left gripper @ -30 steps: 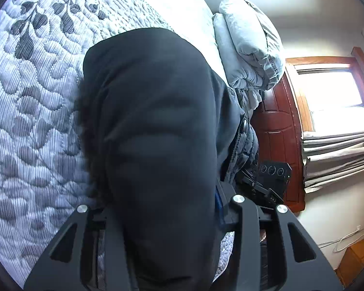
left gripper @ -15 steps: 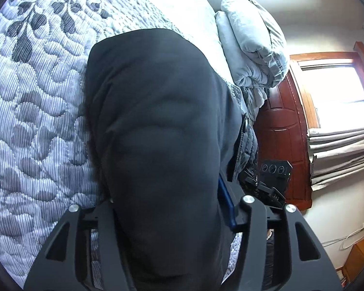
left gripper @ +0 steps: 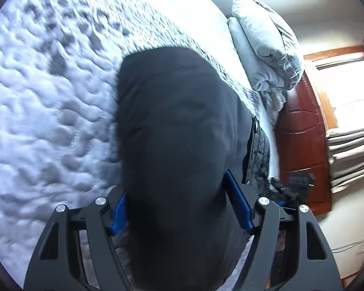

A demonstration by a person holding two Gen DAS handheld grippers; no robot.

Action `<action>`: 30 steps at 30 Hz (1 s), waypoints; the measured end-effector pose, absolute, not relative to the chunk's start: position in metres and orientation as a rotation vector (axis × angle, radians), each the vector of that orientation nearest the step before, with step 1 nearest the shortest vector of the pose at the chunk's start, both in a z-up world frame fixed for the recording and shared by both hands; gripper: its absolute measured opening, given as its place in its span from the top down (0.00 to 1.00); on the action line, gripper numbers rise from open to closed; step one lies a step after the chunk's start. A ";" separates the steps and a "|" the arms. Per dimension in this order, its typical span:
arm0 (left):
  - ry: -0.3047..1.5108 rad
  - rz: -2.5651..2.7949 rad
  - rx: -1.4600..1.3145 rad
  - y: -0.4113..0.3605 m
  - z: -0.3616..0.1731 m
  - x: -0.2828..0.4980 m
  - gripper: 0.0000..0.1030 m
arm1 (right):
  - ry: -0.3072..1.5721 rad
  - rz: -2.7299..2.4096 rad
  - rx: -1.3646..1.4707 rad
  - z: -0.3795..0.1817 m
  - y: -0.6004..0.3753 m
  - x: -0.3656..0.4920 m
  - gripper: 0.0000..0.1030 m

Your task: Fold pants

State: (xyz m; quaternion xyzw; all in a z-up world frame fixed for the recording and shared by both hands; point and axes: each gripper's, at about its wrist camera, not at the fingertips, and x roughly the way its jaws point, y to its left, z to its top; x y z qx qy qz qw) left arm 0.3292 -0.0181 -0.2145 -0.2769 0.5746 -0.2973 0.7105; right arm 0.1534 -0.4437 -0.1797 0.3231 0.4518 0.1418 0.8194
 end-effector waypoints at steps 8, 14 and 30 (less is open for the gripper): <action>1.049 -0.658 -0.481 -0.016 -0.151 0.278 0.28 | 0.852 0.504 0.613 -0.125 -0.415 0.120 0.30; 1.031 -0.747 -0.379 -0.053 -0.139 0.260 0.21 | 0.906 0.499 0.618 -0.141 -0.395 0.124 0.30; 0.999 -0.570 -0.230 -0.069 -0.140 0.242 0.03 | 0.907 0.375 0.586 -0.131 -0.393 0.107 0.16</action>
